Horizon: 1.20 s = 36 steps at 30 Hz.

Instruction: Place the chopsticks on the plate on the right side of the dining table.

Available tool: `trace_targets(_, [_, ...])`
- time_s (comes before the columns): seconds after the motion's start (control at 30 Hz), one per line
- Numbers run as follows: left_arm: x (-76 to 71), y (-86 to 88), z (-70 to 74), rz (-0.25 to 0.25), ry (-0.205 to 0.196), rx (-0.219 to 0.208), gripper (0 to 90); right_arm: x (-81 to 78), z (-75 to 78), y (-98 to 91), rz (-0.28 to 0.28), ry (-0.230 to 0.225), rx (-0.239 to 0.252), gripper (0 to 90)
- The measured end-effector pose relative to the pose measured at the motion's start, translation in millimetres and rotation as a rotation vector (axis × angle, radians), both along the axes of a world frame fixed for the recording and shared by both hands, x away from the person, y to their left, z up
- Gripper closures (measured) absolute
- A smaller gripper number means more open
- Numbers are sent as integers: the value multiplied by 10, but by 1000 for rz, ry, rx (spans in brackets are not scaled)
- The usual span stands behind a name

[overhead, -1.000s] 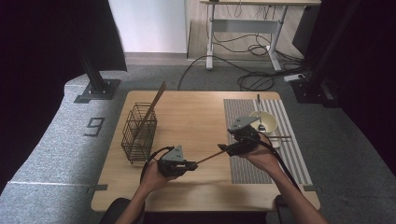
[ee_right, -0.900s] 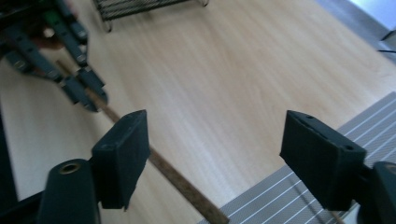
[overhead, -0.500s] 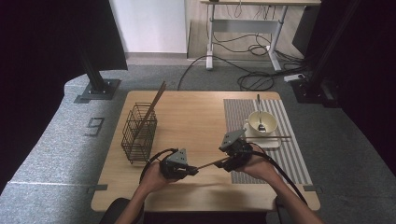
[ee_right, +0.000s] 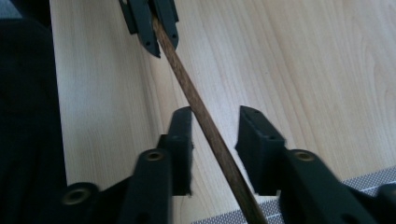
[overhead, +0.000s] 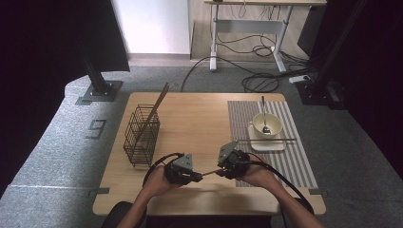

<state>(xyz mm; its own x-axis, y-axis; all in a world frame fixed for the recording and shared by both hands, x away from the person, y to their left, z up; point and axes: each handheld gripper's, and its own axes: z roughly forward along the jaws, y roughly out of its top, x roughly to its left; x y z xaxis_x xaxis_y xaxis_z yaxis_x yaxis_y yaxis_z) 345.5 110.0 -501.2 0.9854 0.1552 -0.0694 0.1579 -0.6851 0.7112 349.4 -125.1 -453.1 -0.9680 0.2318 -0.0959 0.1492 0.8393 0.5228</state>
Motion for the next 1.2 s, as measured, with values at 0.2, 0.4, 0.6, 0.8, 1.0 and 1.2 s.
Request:
trace_targets(0.2, [4, 3, -13, -9, -4, 1, 838, -11, -17, 2, 31, 10, -15, 725])
trace_targets(0.4, [32, 47, -14, 51, -36, -59, 693, -31, -1, -20, 88, 60, 5, 827])
trace_targets(0.6, [30, 72, -5, 107, -91, -84, 482, -40, 1, -41, 81, 65, 9, 828])
trace_targets(0.8, [61, 85, -34, 151, -71, -129, 278, -32, 24, -104, 54, 60, 22, 828])
trace_targets(1.0, [104, 106, -60, 192, -41, -171, 137, -26, 49, -197, 23, 60, 29, 827])
trace_targets(1.2, [129, 134, -85, 247, -60, -171, 0, -24, 76, -297, -1, 51, 34, 828])
